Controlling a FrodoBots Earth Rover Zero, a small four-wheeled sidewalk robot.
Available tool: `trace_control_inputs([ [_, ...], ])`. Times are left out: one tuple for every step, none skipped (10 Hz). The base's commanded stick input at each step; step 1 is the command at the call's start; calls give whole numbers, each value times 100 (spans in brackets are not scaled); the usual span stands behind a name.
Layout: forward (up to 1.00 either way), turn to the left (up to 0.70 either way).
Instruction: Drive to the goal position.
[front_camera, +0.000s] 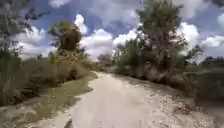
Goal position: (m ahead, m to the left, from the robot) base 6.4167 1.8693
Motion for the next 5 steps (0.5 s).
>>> trace_control_inputs([
  [100, 0],
  [100, 0],
  [100, 0],
  [100, 0],
  [100, 0],
])
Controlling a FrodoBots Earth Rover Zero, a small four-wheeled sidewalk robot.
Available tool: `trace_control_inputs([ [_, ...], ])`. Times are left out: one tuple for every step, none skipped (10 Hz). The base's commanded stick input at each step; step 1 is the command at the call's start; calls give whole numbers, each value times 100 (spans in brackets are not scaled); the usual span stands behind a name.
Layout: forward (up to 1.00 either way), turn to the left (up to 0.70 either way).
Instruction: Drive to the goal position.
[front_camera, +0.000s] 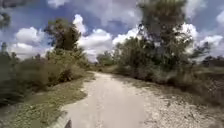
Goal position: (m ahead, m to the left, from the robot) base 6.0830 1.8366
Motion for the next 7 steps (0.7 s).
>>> trace_control_inputs([
  [100, 0],
  [100, 0],
  [100, 0],
  [100, 0],
  [100, 0],
  [100, 0],
  [100, 0],
])
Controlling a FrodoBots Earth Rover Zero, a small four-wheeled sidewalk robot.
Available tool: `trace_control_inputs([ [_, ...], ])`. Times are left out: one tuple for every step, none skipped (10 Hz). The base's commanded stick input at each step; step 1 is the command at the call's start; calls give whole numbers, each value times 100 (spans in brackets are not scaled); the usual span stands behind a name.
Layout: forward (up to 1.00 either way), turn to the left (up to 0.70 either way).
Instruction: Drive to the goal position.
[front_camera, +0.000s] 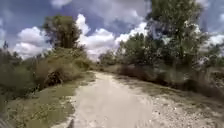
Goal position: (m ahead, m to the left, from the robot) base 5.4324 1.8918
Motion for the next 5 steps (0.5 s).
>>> trace_control_inputs([
  [100, 0],
  [100, 0],
  [100, 0],
  [100, 10],
  [100, 27],
])
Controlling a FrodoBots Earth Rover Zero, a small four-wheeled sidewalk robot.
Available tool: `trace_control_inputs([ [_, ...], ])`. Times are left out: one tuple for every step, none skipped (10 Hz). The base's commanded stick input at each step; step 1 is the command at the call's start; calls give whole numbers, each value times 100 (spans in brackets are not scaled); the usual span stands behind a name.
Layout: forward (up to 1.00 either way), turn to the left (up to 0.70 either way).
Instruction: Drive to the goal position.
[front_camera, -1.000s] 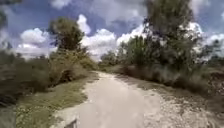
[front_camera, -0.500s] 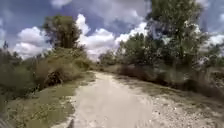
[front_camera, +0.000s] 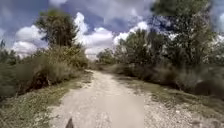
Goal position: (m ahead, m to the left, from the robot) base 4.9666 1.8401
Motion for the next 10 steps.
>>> trace_control_inputs([
  [100, 12],
  [100, 0],
  [100, 0],
  [100, 0],
  [100, 0],
  [100, 0],
  [100, 0],
  [100, 0],
  [100, 0],
  [100, 0],
])
